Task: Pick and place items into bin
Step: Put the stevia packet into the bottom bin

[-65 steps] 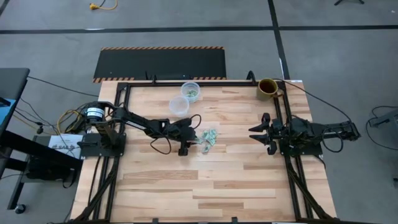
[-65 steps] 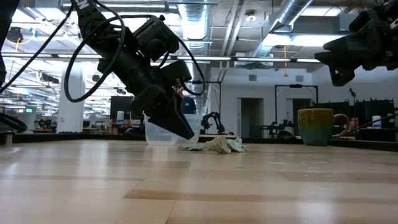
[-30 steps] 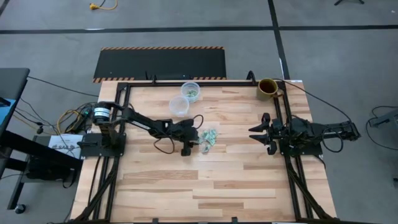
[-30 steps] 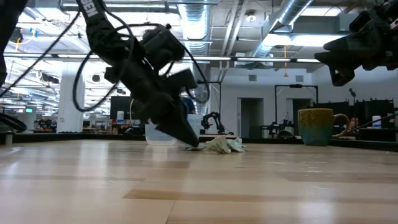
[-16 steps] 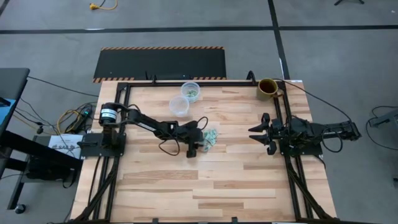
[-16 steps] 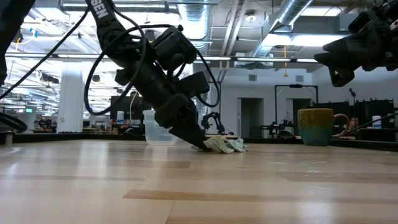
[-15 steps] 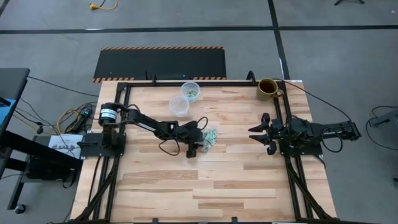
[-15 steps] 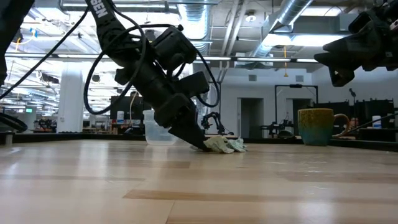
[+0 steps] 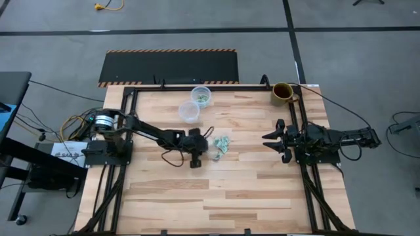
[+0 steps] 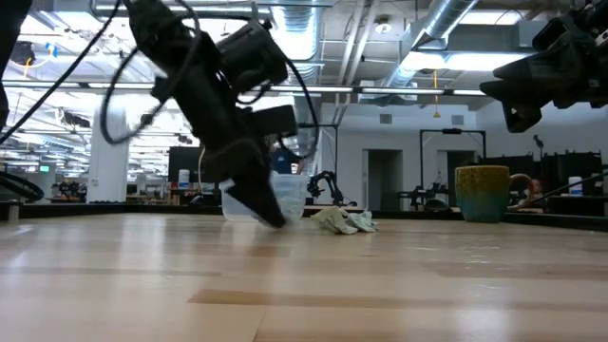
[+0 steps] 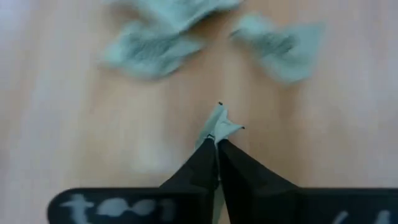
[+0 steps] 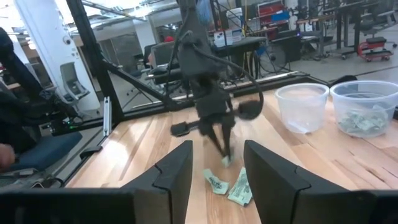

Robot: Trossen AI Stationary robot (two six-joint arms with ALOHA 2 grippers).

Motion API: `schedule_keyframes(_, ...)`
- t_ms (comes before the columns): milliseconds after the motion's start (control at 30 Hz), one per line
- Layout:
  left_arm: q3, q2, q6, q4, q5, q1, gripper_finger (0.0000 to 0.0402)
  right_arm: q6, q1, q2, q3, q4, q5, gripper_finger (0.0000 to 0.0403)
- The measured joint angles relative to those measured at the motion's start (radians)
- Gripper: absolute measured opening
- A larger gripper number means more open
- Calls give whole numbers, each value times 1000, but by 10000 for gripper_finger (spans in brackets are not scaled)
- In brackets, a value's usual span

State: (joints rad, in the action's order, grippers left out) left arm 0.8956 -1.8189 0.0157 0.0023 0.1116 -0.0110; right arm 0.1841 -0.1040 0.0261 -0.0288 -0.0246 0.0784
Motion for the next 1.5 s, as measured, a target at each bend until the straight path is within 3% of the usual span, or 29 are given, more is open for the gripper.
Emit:
schedule_keyframes(233,58,241,-36,-315,395,2,2,0,0,0,0,-2,0,138)
schedule_keyframes(333,75,340,-25,-362,555,8,2,0,0,0,0,-3,0,139)
schedule_keyframes(400,78,401,-15,-357,611,25,2,0,0,0,0,-3,0,138)
schedule_keyframes(500,77,446,-9,-357,612,62,2,0,0,0,0,-3,0,136)
schedule_keyframes(633,77,448,37,-362,575,136,2,0,0,0,-1,-4,0,134)
schedule_keyframes(833,77,381,84,-356,386,229,9,0,0,0,-1,-4,0,135)
schedule_keyframes(1033,77,347,89,-340,392,250,34,0,0,0,-1,-5,0,136)
schedule_keyframes(1267,77,346,81,-322,399,250,102,0,0,0,-1,-5,0,136)
schedule_keyframes(1333,77,347,85,-305,332,250,118,0,0,0,-1,-5,0,136)
schedule_keyframes(1500,77,344,46,-145,-12,215,134,0,0,0,-1,-5,0,136)
